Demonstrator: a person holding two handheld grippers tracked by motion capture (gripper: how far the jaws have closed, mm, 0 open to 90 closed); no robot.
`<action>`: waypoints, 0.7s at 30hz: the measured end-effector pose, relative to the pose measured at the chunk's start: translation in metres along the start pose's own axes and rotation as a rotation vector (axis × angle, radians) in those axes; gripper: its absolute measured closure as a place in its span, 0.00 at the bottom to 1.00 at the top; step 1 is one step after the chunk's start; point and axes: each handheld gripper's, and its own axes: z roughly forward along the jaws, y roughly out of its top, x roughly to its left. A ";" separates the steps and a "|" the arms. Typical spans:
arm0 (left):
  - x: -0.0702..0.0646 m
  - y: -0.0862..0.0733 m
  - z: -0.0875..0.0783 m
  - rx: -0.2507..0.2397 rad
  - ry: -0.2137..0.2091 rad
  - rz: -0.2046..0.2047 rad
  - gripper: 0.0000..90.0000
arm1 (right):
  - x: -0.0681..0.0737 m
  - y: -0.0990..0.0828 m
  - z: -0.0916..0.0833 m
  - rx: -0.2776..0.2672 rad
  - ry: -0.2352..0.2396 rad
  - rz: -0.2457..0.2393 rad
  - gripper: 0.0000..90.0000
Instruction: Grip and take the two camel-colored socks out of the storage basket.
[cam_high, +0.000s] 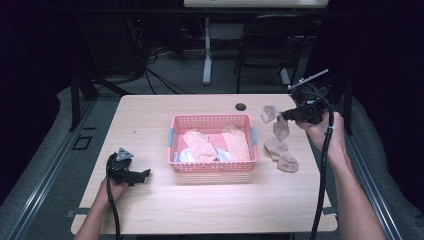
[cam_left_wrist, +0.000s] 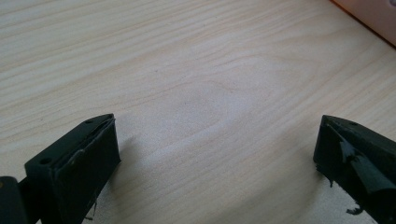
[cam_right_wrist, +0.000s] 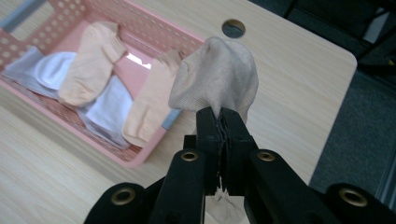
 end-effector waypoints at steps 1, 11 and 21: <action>0.000 0.000 0.000 0.000 0.000 0.000 0.00 | -0.004 -0.002 0.001 0.003 -0.001 0.008 0.98; 0.000 0.000 0.000 0.000 0.000 0.000 0.00 | -0.030 -0.019 0.024 0.069 -0.008 0.075 0.98; 0.000 0.000 0.000 0.000 0.000 0.000 0.00 | -0.043 -0.035 0.064 0.174 -0.015 0.124 0.98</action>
